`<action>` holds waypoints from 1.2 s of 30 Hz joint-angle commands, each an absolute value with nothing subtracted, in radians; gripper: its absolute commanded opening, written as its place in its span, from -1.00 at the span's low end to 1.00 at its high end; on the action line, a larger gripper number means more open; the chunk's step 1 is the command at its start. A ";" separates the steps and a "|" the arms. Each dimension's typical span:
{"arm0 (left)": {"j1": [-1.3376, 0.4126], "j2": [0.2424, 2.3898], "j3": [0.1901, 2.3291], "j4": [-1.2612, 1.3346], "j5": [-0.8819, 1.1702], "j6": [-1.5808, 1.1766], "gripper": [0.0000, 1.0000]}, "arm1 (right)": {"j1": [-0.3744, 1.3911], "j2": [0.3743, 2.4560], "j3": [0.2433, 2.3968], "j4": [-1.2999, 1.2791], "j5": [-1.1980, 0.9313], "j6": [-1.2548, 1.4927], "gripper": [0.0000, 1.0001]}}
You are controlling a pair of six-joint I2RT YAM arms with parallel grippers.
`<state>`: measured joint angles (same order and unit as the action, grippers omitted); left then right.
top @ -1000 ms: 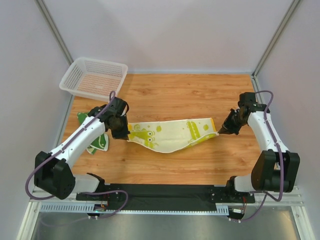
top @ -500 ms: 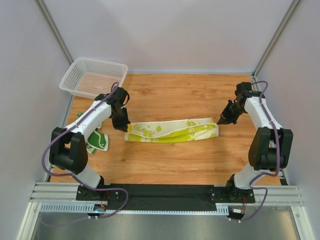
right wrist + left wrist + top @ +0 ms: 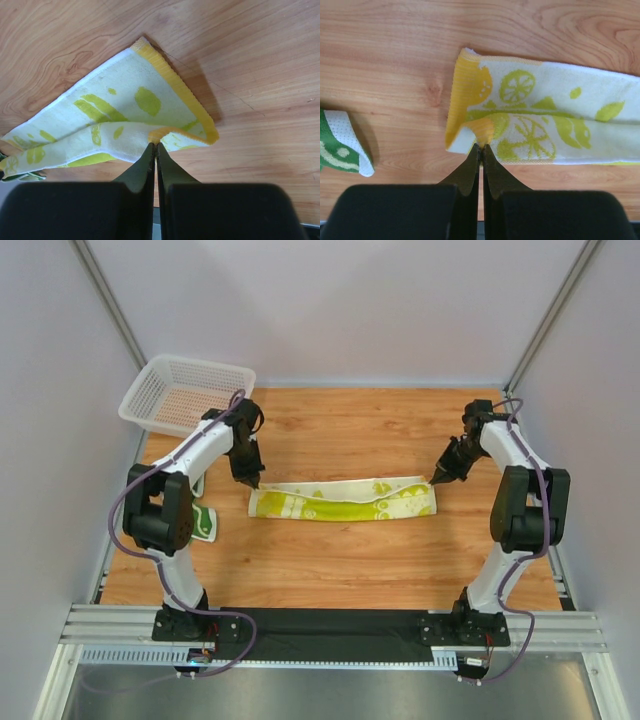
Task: Roll the towels
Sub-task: Fold the towel
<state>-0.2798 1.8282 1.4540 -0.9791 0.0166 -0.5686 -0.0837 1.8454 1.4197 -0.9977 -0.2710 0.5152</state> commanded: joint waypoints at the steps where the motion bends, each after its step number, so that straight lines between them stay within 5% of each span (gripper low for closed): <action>1: -0.261 1.862 1.499 -1.009 0.002 -0.546 -1.00 | -0.083 1.870 1.476 -0.982 -0.281 0.514 -0.99; 20: -0.224 2.020 1.562 -0.999 -0.025 -0.538 -0.97 | -0.083 2.071 1.627 -0.985 -0.305 0.517 -0.89; 26: -0.203 2.052 1.611 -1.002 -0.035 -0.542 -0.54 | -0.084 2.108 1.701 -0.992 -0.310 0.525 -0.29; 27: -0.196 2.059 1.618 -1.000 -0.029 -0.537 -0.46 | -0.084 2.111 1.722 -0.996 -0.311 0.526 -0.06; 30: -0.187 2.074 1.669 -1.029 -0.029 -0.528 0.06 | -0.083 2.097 1.730 -0.996 -0.305 0.531 0.39; 36: -0.175 1.990 1.697 -1.086 -0.122 -0.532 0.71 | -0.081 1.941 1.629 -0.959 -0.217 0.511 0.61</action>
<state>-0.1822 2.0682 1.6707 -1.0214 -0.0563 -0.5327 -0.0837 2.0659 1.6569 -0.9775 -0.2775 0.5247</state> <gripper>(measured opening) 0.828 0.802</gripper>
